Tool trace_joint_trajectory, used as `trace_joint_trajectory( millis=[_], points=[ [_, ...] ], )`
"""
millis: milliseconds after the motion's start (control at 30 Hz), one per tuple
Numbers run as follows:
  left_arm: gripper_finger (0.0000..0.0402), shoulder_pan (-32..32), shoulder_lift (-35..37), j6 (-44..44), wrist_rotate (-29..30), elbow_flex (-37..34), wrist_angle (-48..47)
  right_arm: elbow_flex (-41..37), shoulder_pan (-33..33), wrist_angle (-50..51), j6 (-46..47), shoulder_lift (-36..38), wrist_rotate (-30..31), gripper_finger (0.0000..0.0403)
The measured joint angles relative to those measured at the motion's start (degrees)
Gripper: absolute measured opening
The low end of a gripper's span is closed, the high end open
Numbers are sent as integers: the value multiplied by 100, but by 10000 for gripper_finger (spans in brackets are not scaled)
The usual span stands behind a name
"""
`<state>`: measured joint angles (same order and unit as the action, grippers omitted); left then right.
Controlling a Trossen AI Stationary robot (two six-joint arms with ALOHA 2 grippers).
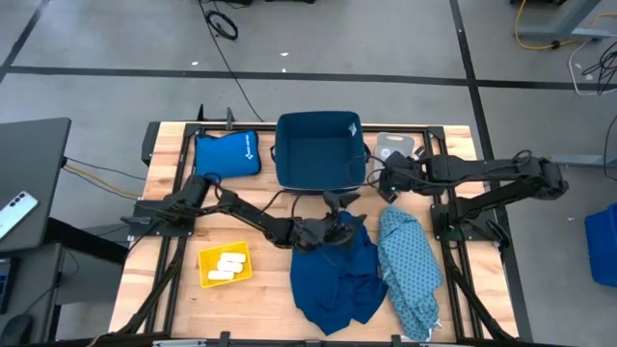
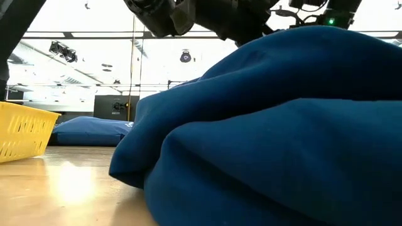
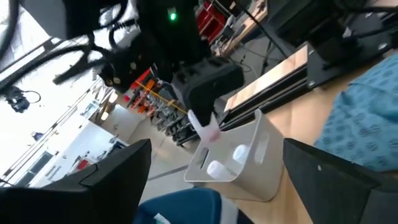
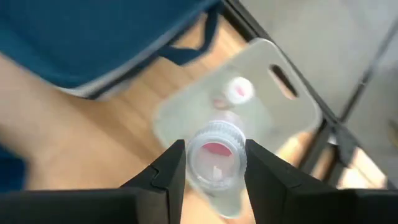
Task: Pick & Place Medicine items
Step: Put the transparent pill bottle into the white bin
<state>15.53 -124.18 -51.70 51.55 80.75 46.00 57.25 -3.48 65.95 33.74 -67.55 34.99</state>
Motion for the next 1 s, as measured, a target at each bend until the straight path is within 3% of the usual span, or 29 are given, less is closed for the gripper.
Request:
trace_joint_trajectory(
  millis=[233,533,633,1000],
  points=[
    [364,441,0,672,-49,-6,-407,5,-741,207,-549,4,-36,133],
    [364,847,-2,1812,-504,-6,-818,-18,-1917,96,-1480,7,-1276,133],
    [364,932,-2,2160,-529,-6,-944,-245,-2251,-107,-1686,7,-1748,133],
    [364,1235,-7,2662,-778,-6,-1034,-1529,-2906,-1120,-2053,1,-2615,133]
  ],
)
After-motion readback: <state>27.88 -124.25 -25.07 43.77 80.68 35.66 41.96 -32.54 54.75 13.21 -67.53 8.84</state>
